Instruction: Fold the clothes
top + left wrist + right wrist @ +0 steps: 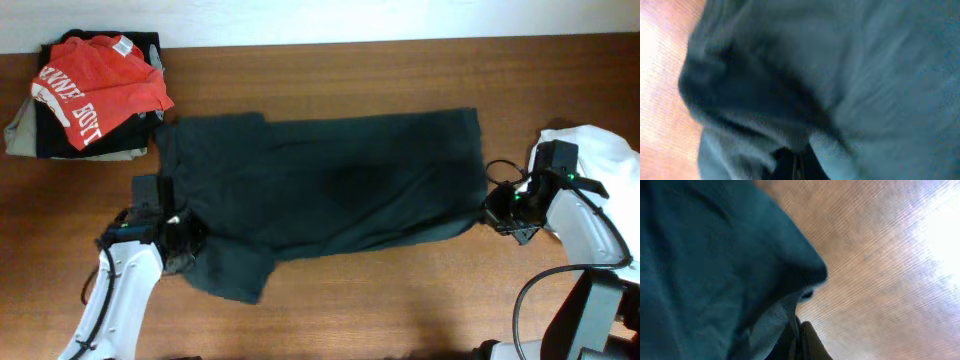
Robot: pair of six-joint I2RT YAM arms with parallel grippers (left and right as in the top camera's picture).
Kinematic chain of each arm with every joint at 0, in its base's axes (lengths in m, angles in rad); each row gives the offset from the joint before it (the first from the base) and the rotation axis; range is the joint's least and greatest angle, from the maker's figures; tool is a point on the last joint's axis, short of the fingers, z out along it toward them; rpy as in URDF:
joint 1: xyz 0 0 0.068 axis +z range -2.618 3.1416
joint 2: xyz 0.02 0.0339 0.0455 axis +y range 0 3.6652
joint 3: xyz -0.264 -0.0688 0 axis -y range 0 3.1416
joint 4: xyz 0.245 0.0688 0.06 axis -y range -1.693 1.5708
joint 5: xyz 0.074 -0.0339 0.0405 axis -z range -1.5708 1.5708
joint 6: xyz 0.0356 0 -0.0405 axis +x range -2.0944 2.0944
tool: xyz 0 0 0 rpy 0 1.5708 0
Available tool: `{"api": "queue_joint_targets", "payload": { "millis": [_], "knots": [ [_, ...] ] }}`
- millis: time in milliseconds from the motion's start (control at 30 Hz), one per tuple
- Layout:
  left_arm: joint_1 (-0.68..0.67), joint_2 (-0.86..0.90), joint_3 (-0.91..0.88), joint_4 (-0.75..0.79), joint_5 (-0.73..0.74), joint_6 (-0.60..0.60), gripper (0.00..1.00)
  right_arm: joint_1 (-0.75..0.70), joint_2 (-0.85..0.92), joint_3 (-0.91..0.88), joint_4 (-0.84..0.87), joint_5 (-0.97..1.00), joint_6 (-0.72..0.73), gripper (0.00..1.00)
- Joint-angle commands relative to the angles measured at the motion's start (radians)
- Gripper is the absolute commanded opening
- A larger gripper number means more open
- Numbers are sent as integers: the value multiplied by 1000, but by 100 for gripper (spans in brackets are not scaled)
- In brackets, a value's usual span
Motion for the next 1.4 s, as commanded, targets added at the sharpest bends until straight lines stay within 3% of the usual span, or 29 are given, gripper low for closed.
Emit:
{"api": "queue_joint_targets", "payload": {
  "millis": [0,167,233,333,433,667,700,767,800,833,867,933,1000,1067,1100,1200,1233,1267,1300,1367],
  "knots": [
    [-2,-10,13,145,-38,16,1,-1,0,23,87,-40,24,4],
    [-2,-10,13,453,-122,16,1,-1,1,23,302,-57,102,4],
    [-2,-5,13,505,-165,16,1,1,1,22,339,-56,102,4],
    [-2,74,13,605,-191,16,1,39,14,22,412,-49,102,4],
    [-2,224,13,801,-191,16,1,124,80,22,579,5,110,4],
    [-2,443,13,1060,-198,17,1,133,187,22,778,96,109,4],
    [-2,463,13,1078,-238,17,8,133,208,22,796,105,109,7],
    [-2,492,13,1105,-247,17,9,138,234,22,820,106,109,10],
    [-3,505,13,1120,-248,17,15,143,252,23,831,107,109,15],
    [-3,510,13,1135,-248,18,28,143,263,23,840,107,109,28],
    [-3,511,15,1155,-245,74,42,143,264,24,840,106,109,63],
    [-3,486,68,1099,-232,180,70,140,261,54,782,105,91,99],
    [-3,404,137,919,-232,195,79,120,238,144,592,106,52,99],
    [-3,286,207,694,-177,245,81,96,203,280,335,104,-13,99],
    [-3,237,219,586,-126,243,78,96,201,333,249,74,-33,99],
    [-3,264,219,391,-29,238,69,114,211,340,220,-56,-52,99],
    [-5,306,219,358,20,239,60,132,215,339,214,-50,-53,99],
    [-10,364,219,359,69,239,42,151,216,338,214,-45,-53,99],
    [-18,400,219,359,94,239,32,158,216,338,214,-41,-53,99],
    [-52,494,219,386,106,241,27,166,216,338,212,-5,-53,99]
  ]
}}
